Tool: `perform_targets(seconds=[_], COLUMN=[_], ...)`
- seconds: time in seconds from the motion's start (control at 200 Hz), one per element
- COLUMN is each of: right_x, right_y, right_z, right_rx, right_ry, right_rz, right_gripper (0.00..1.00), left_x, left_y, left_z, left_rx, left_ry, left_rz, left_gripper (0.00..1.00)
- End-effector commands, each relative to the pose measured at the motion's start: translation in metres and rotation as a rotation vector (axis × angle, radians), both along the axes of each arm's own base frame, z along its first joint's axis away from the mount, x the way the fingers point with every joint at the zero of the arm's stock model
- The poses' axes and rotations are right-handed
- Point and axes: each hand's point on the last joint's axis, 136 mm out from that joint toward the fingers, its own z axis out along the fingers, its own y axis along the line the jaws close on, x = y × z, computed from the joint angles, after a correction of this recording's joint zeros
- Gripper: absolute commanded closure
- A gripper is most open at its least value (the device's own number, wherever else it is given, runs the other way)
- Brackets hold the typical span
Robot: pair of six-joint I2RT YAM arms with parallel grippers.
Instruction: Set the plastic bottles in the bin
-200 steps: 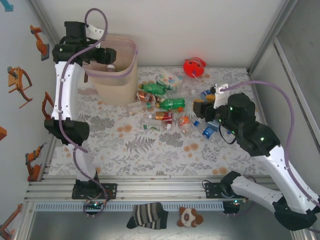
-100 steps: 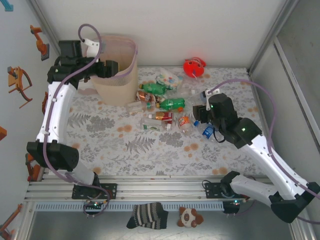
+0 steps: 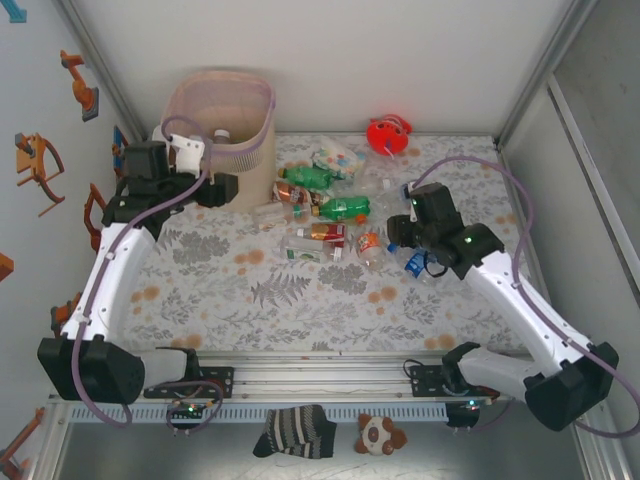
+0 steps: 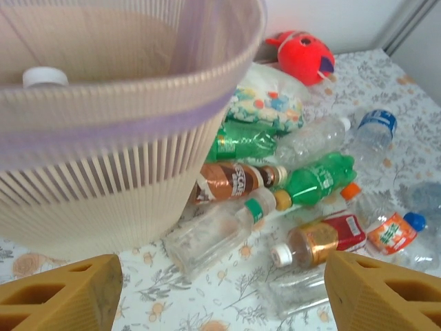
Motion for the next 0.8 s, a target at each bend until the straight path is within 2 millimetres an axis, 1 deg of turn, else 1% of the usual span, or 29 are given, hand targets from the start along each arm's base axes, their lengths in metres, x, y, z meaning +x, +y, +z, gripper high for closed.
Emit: perform_targets(seconds=[0.0, 0.08, 0.21, 0.265, 0.325, 0.396, 0.506, 0.616, 0.791], right_x=[-0.002, 0.004, 0.016, 0.022, 0.029, 0.042, 0.067, 0.092, 0.128], right_y=[0.01, 0.015, 0.02, 0.021, 0.02, 0.01, -0.003, -0.025, -0.063], right_z=[-0.011, -0.017, -0.026, -0.03, -0.032, -0.035, -0.033, -0.032, -0.038], right_rx=[0.047, 0.059, 0.058, 0.053, 0.05, 0.06, 0.149, 0.225, 0.356], right_ry=[0.079, 0.112, 0.165, 0.177, 0.182, 0.183, 0.17, 0.142, 0.133], right_rz=[0.006, -0.004, -0.035, -0.049, -0.067, -0.13, -0.21, -0.332, -0.505], right_gripper=[0.41, 0.39, 0.39, 0.39, 0.38, 0.37, 0.34, 0.3, 0.28], left_x=[-0.007, -0.012, -0.018, -0.019, -0.02, -0.019, -0.019, -0.02, -0.021], left_y=[0.005, 0.012, 0.018, 0.02, 0.021, 0.021, 0.018, 0.017, 0.018], left_z=[0.001, -0.011, -0.031, -0.034, -0.032, -0.032, -0.031, -0.031, -0.03], left_rx=[0.049, 0.079, 0.12, 0.129, 0.123, 0.115, 0.093, 0.085, 0.085], left_ry=[-0.057, -0.04, -0.025, -0.029, -0.03, -0.041, -0.044, -0.043, -0.048], left_rz=[-0.011, 0.015, 0.027, 0.035, 0.045, 0.048, 0.043, 0.041, 0.046], left_gripper=[0.23, 0.23, 0.23, 0.23, 0.23, 0.23, 0.23, 0.23, 0.23])
